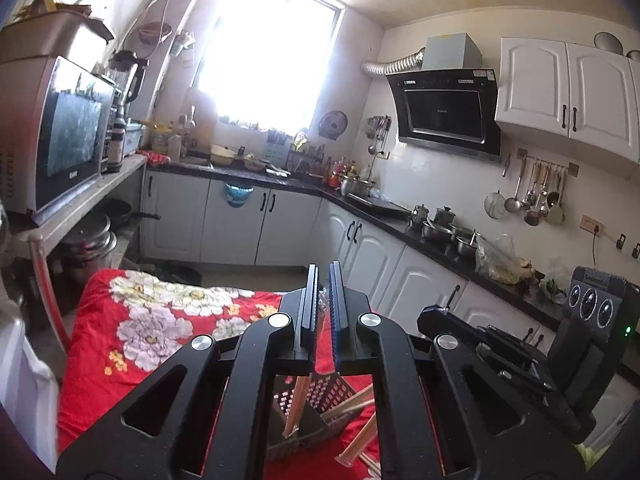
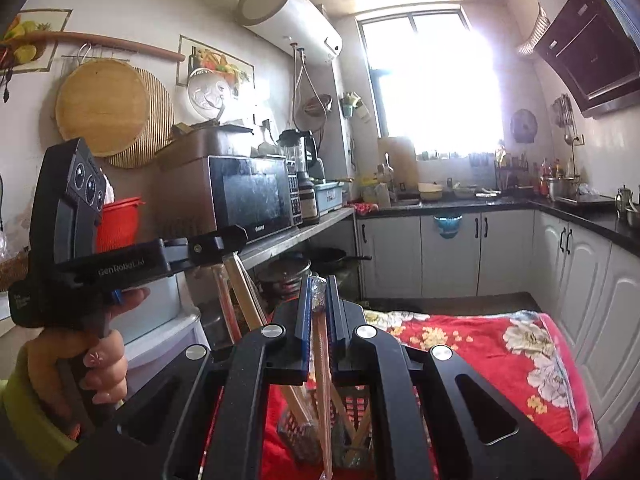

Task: Organize utensils
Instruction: 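Lift both held bundles and carry them above the grey mesh basket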

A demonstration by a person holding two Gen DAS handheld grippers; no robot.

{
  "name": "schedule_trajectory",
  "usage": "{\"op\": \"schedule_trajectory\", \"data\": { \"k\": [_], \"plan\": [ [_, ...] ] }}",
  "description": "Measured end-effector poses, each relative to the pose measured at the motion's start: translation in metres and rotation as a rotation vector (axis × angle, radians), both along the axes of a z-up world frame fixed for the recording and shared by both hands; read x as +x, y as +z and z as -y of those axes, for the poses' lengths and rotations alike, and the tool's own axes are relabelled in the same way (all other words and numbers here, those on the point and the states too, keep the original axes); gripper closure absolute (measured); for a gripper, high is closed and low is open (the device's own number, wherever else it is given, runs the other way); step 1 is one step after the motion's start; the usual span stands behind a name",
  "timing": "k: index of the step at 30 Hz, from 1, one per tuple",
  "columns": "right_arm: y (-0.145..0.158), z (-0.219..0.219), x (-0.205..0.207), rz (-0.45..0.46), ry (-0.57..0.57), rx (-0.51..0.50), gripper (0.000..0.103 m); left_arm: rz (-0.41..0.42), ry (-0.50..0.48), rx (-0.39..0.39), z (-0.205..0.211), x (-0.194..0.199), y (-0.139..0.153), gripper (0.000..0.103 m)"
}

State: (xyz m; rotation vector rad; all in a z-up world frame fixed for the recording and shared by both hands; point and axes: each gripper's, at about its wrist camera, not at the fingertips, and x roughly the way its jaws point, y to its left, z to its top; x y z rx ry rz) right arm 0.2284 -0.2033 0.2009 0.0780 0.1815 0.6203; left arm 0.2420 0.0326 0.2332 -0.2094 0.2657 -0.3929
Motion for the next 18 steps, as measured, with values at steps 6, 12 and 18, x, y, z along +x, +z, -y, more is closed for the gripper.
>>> {"op": "schedule_trajectory", "data": {
  "k": [6, 12, 18],
  "plan": [
    [0.011, -0.001, 0.018, 0.019, -0.024, 0.018, 0.096, 0.022, 0.023, 0.015, 0.002, 0.006, 0.001, 0.1],
    [0.008, 0.0, 0.034, 0.065, -0.073, 0.003, 0.096, -0.005, 0.041, -0.002, -0.002, 0.017, -0.012, 0.1],
    [-0.002, 0.001, 0.051, 0.089, -0.113, -0.015, 0.096, -0.026, 0.053, -0.008, -0.006, 0.026, -0.023, 0.1]
  ]
}}
